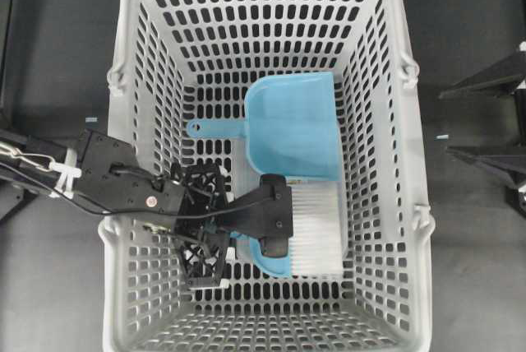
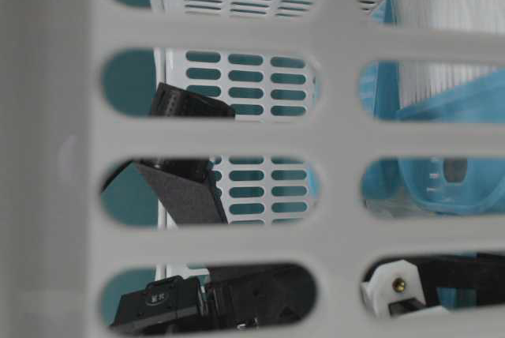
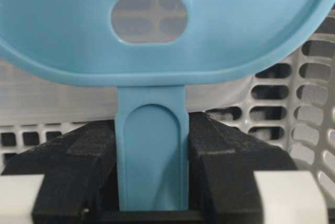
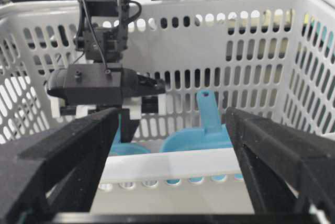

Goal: Pick up the hand brush from the shopping basket with the left arm.

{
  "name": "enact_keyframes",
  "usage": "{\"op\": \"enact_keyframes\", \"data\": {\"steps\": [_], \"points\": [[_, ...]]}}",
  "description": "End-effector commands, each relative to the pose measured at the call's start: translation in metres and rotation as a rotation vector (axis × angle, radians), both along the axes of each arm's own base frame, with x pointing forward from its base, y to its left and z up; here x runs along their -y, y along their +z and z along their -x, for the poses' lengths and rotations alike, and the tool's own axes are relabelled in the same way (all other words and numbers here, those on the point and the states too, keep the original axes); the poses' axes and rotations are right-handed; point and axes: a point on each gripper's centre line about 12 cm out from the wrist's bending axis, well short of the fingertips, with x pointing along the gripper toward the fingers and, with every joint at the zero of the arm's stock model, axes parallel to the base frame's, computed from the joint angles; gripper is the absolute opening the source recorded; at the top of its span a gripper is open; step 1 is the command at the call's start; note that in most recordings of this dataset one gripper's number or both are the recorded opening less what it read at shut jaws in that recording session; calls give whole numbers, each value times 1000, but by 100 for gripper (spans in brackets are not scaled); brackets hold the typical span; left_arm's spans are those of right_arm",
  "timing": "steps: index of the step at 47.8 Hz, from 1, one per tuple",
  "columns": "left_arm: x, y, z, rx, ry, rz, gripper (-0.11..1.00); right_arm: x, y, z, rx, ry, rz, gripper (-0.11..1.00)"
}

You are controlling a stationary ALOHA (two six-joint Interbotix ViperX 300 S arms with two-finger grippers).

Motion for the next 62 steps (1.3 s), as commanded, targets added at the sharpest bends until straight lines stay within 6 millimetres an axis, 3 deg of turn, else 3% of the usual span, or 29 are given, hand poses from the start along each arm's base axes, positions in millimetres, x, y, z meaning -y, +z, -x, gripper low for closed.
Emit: {"op": "enact_keyframes", "data": {"steps": [1, 7, 13, 26, 34, 40, 62], "points": [[2, 20, -5, 55, -7, 9, 24, 0, 4, -2, 8, -2, -18, 79], [3, 43, -7, 95, -6, 18, 24, 0, 3, -2, 5, -1, -32, 79], [2, 83, -4, 125, -1, 24, 24, 0, 3, -2, 5, -1, -32, 79], [-7, 188, 10, 137, 22, 23, 24, 0, 3, -1, 9, -3, -32, 79], [-15, 228, 13, 77, 48, 9, 24, 0, 3, -1, 8, -3, -32, 79], [-16, 235, 5, 51, 43, -2, 24, 0, 3, -1, 8, -3, -32, 79], [-16, 217, -9, 60, 16, -14, 24, 1, 2, -1, 6, -7, -32, 79]]}}
